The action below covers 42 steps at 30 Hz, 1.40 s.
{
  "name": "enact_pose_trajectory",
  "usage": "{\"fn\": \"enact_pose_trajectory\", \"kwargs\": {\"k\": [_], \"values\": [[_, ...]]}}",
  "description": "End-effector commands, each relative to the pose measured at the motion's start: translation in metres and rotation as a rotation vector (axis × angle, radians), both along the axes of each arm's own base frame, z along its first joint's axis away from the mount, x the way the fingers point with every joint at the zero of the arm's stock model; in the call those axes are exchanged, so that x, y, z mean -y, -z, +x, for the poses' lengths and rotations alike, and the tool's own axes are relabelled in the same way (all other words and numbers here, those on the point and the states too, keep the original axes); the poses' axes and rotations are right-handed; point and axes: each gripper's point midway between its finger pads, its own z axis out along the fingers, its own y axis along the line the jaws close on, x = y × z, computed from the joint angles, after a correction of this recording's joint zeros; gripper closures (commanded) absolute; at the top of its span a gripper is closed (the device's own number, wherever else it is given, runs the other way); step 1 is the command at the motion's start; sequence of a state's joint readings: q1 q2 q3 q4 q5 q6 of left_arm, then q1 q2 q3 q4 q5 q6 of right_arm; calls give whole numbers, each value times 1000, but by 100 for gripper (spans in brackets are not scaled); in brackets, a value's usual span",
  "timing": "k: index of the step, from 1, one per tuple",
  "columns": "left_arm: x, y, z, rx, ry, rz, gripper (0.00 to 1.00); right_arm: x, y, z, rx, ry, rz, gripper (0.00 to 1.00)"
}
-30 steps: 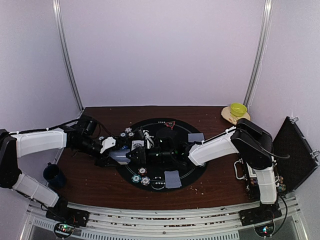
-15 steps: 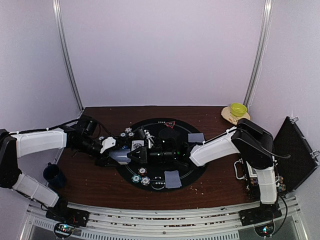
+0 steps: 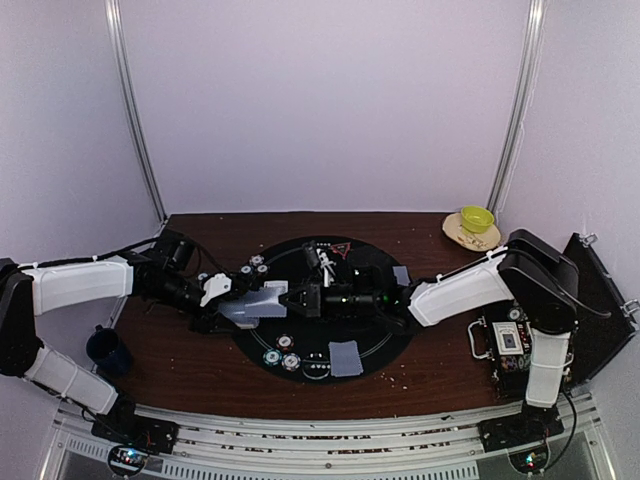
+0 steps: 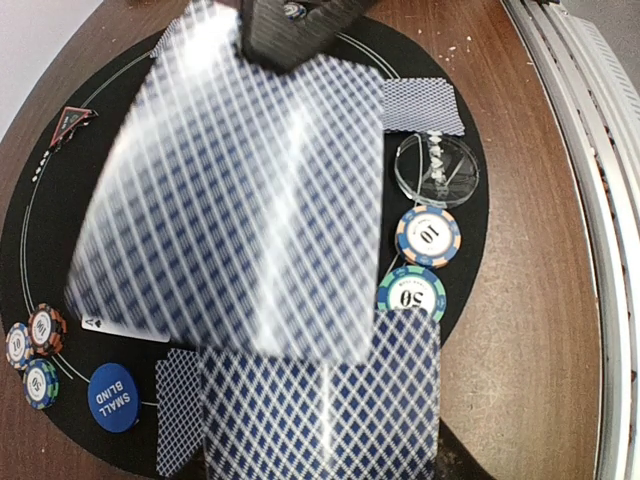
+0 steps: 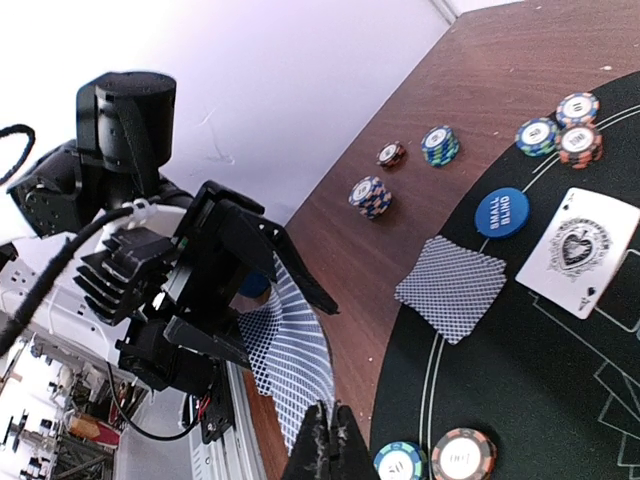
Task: Distribute texas hold em gaming equipment
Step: Pick up the poker card from the face-down deck piles, then flop the poker card in the community card area.
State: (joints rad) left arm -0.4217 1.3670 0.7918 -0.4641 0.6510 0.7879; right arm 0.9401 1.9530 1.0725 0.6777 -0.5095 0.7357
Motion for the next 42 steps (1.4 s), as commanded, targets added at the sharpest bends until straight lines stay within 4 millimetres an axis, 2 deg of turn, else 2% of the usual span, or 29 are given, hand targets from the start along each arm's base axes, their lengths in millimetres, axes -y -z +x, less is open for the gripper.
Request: {"fn": "enact_pose_trajectory", "kwargs": {"k": [1, 6, 12, 15, 20, 25, 32, 42], "values": [[4, -5, 3, 23, 14, -26, 53, 30, -23, 23, 96, 120, -36, 100], [5, -4, 3, 21, 16, -26, 53, 58, -18, 48, 203, 278, -226, 100], [5, -5, 3, 23, 16, -27, 53, 89, 4, 81, 300, 455, -494, 100], [5, -5, 3, 23, 16, -27, 53, 97, 17, 92, 330, 505, -602, 100], [5, -4, 3, 20, 17, -27, 53, 108, 28, 106, 427, 615, -807, 100], [5, -5, 2, 19, 19, -29, 53, 105, 23, 111, 566, 687, -1011, 100], [5, -5, 3, 22, 16, -29, 53, 96, 17, 105, 738, 728, -1215, 100], [5, -7, 3, 26, 17, -31, 53, 72, 37, 102, 876, 634, -1363, 100]]}}
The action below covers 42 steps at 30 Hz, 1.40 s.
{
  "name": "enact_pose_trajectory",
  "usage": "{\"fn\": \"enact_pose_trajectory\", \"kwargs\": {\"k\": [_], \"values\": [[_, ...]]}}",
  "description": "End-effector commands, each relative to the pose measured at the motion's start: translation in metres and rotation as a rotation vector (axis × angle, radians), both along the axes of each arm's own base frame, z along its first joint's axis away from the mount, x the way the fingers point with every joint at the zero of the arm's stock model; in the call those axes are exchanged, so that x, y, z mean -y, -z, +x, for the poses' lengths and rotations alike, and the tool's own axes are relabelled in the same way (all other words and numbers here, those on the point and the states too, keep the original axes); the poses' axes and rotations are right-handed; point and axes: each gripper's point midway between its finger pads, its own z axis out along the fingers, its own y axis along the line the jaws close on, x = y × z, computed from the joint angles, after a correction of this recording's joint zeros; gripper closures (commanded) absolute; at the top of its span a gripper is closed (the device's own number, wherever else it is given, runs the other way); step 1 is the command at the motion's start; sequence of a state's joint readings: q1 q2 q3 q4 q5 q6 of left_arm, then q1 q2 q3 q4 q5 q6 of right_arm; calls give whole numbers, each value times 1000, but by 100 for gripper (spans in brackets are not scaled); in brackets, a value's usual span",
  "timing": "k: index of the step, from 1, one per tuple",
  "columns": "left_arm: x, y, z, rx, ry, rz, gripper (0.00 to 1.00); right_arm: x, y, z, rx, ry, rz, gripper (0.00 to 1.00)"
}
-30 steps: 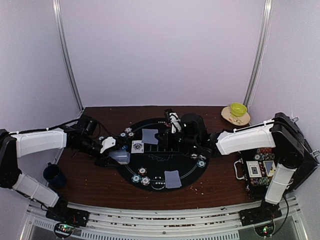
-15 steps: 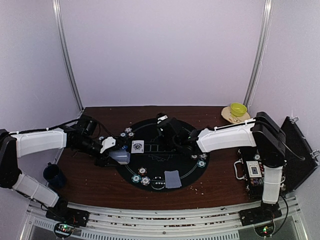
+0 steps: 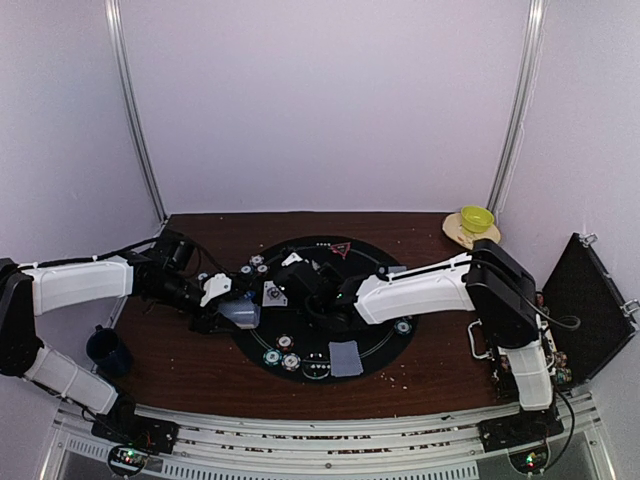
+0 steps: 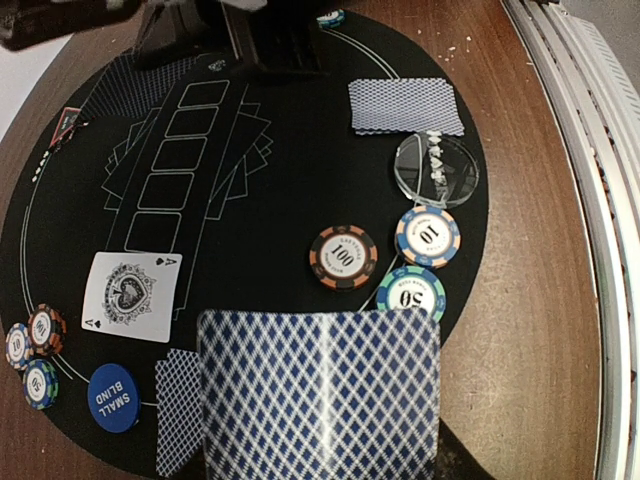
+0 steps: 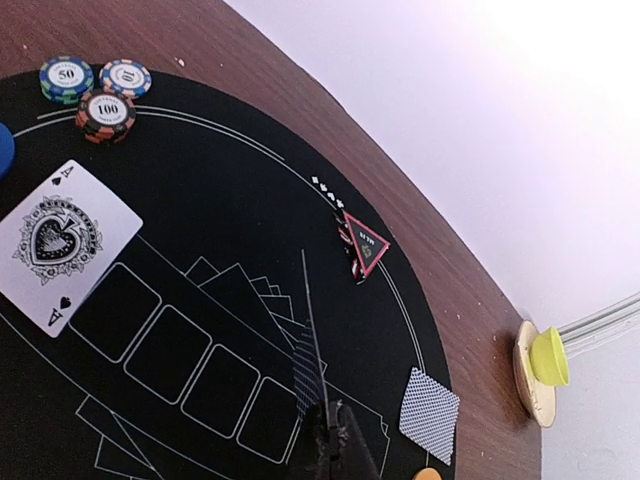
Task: Distribute texas hold em gaming equipment
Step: Flop the poker card in the community card area.
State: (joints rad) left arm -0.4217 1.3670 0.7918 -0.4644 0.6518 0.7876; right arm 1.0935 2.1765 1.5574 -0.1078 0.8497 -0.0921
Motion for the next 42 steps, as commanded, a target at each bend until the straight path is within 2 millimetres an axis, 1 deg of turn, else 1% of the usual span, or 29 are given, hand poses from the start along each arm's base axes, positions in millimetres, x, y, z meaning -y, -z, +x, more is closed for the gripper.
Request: {"fn": "enact_pose_trajectory", "kwargs": {"k": [1, 5, 8, 11, 16, 21, 25, 34, 42], "values": [[5, -6, 2, 25, 17, -30, 53, -5, 1, 2, 29, -15, -125, 100], [5, -7, 2, 28, 17, -30, 53, -19, 13, 1, -4, -89, -159, 100], [5, -7, 2, 28, 17, -30, 53, -33, 24, -3, -47, -172, -158, 100], [4, -7, 3, 31, 16, -30, 53, -42, 34, -7, -84, -237, -153, 100], [4, -6, 2, 29, 16, -30, 53, -50, 54, -12, -138, -290, -171, 100], [5, -6, 2, 27, 19, -28, 53, -57, 70, -16, -180, -330, -172, 100], [4, -6, 3, 27, 16, -28, 53, -61, 73, -18, -191, -353, -153, 100], [4, -6, 3, 28, 16, -26, 53, -56, 75, -12, -216, -385, -115, 100], [4, -5, 2, 27, 18, -25, 53, -58, 80, -8, -210, -382, -130, 100]]}}
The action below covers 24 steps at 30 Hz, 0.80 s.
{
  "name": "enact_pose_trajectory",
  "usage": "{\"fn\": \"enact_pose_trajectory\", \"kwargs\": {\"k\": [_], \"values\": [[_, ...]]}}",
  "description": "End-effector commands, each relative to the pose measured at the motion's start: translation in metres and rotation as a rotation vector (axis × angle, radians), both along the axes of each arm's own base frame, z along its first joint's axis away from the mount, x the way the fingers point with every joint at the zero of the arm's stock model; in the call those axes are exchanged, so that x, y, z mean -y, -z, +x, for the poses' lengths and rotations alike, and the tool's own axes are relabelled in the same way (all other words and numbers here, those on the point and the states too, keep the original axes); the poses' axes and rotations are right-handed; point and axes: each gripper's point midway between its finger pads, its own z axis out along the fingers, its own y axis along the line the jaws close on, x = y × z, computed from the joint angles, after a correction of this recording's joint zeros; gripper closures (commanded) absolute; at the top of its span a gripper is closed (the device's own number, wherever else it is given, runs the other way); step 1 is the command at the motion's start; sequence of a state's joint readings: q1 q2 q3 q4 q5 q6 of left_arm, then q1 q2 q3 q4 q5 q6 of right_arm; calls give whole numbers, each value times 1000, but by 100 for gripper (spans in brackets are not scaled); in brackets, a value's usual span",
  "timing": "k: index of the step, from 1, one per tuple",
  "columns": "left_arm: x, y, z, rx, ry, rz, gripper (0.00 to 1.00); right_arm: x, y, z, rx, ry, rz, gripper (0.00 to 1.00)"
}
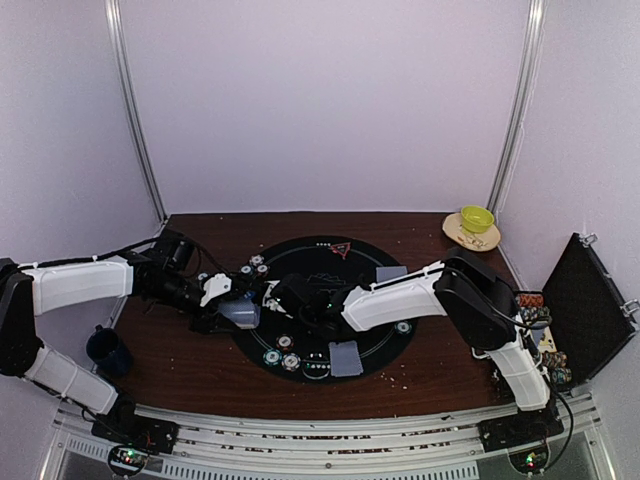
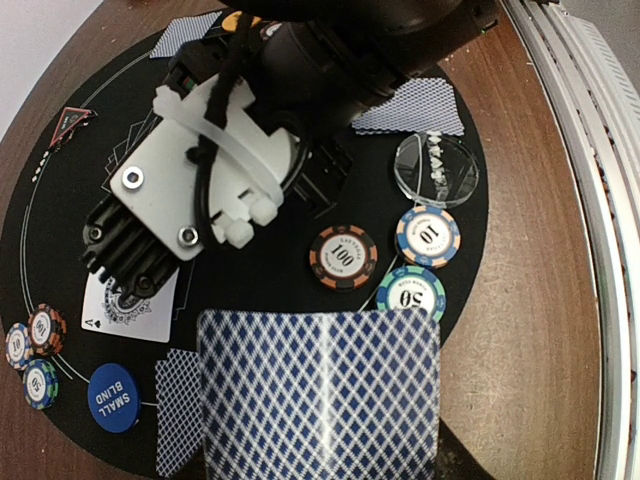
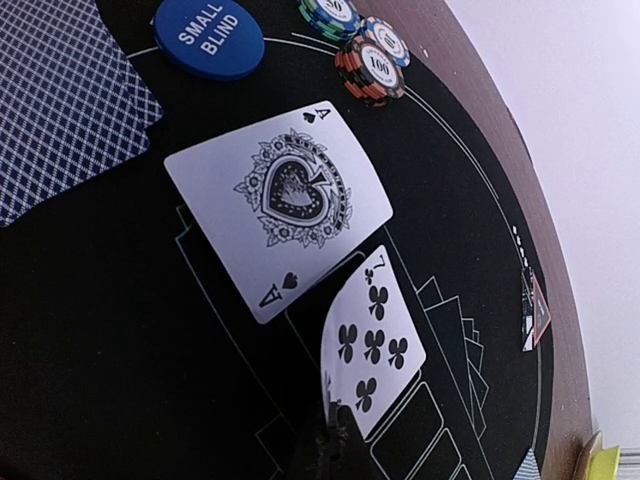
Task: Distribute texas hold em gaming equipment
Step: Flop the poker card in the community card area.
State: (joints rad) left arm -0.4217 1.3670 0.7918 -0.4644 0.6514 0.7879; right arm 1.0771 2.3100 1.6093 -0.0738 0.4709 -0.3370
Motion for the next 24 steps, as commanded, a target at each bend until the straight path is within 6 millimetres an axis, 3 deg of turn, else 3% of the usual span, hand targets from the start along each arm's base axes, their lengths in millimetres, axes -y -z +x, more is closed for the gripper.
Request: {"fn": "enact_pose_trajectory", "kwargs": {"k": [1, 24], "values": [[4, -5, 2, 26, 18, -26, 53, -1, 1, 5, 8, -1, 4, 100], [4, -3, 3, 24, 15, -21, 53, -4, 6, 22, 12, -12, -6, 100]]}}
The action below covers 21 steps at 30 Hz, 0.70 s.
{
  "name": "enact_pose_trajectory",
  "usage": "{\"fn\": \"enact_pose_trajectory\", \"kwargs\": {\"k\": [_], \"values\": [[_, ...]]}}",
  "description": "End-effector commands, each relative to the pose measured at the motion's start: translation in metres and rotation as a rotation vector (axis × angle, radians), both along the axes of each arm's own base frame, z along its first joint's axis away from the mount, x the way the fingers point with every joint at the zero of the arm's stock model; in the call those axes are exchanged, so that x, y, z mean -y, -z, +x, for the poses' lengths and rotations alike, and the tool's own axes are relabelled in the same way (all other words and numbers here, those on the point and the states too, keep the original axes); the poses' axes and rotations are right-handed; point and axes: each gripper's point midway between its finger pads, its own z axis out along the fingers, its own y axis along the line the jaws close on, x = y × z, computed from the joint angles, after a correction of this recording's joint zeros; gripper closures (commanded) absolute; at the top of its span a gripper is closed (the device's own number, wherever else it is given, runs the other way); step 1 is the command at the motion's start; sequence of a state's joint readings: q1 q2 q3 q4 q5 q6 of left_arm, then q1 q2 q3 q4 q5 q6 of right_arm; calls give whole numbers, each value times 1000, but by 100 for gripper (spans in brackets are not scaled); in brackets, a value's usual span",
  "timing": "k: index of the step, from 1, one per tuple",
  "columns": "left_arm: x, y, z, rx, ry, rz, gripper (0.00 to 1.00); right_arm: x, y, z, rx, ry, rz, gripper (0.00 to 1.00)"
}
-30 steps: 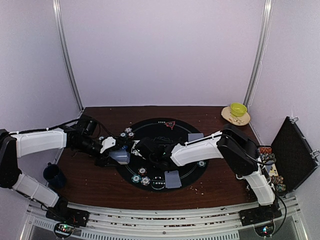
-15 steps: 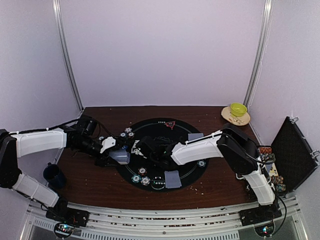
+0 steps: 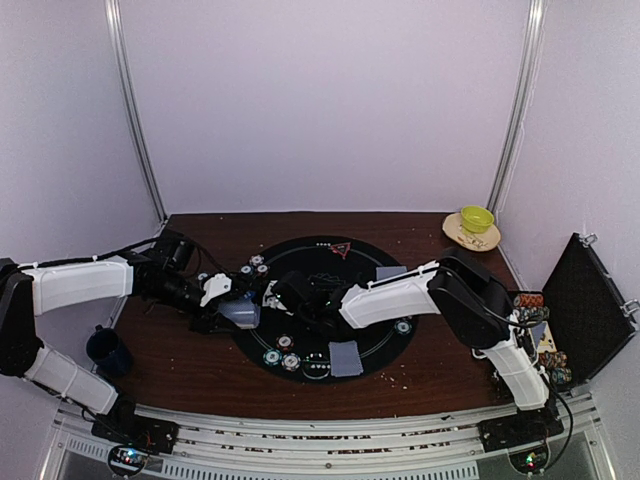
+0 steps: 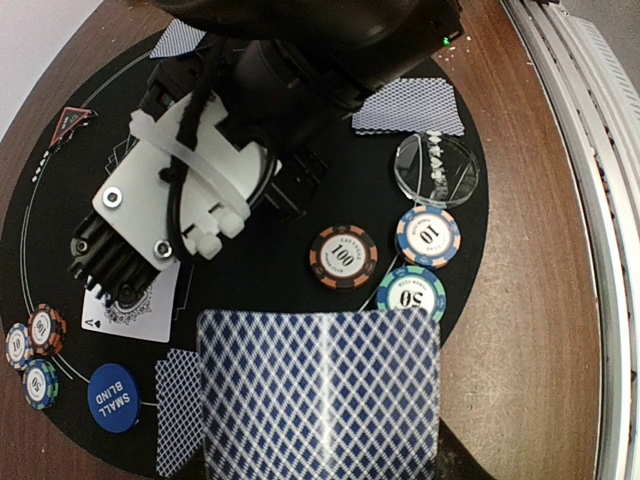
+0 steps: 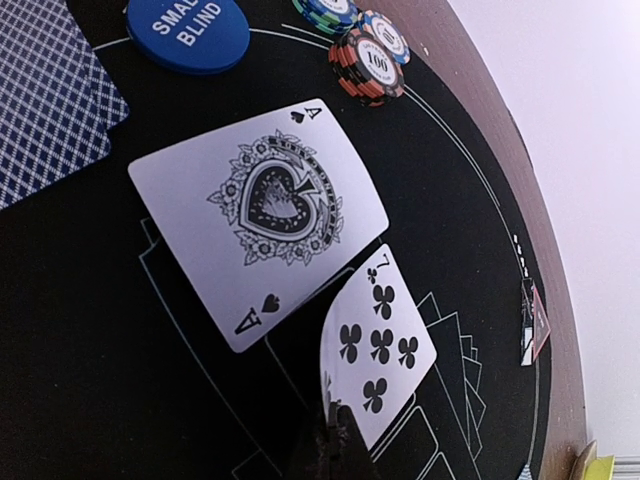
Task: Distribute texas hold em gaming equipment
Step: Flop the poker card in the community card area.
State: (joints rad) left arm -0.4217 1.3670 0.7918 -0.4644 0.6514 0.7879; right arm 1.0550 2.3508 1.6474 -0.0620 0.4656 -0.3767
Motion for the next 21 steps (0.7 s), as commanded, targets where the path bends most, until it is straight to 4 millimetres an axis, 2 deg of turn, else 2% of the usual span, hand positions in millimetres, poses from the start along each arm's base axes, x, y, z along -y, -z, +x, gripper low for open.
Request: {"fn": "enact_pose_trajectory", "kwargs": {"k": [1, 15, 21], "values": [[4, -2, 4, 23, 15, -21, 53, -4, -1, 8, 0, -9, 14, 100], [4, -1, 4, 22, 15, -18, 53, -7, 5, 9, -5, -18, -6, 100], [4, -2, 3, 22, 17, -20, 53, -3, 2, 10, -3, -1, -11, 98]]}}
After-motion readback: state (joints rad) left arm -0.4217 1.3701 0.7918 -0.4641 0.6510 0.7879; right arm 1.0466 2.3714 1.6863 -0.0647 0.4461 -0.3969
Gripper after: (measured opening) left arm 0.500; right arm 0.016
